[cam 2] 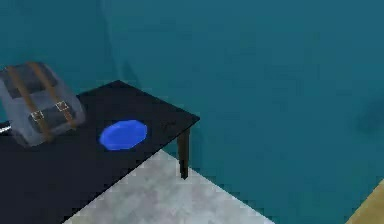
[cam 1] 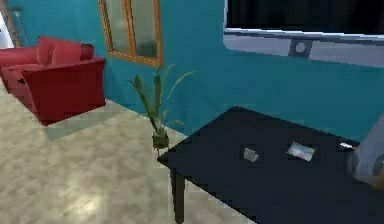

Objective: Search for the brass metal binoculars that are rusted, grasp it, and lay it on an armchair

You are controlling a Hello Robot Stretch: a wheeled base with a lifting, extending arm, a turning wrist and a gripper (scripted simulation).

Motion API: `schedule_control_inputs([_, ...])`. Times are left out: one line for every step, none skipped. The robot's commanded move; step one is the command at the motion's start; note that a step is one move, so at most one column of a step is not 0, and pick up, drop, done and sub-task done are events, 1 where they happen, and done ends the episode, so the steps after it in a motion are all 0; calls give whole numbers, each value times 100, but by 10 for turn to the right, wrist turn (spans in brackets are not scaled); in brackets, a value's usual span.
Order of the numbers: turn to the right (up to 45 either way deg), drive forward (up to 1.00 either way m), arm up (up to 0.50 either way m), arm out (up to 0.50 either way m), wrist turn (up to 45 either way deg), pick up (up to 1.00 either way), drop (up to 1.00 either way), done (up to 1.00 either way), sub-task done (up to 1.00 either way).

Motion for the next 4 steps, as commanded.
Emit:
schedule_control_inputs([450, 0, 0, 0, 0, 0, 0, 0, 0])
schedule_control_inputs([450, 0, 0, 0, 0, 0, 0, 0, 0])
schedule_control_inputs([90, 0, 0, 0, 0, 0, 0, 0, 0])
schedule_control_inputs([0, 40, 0, 0, 0, 0, 0, 0, 0])
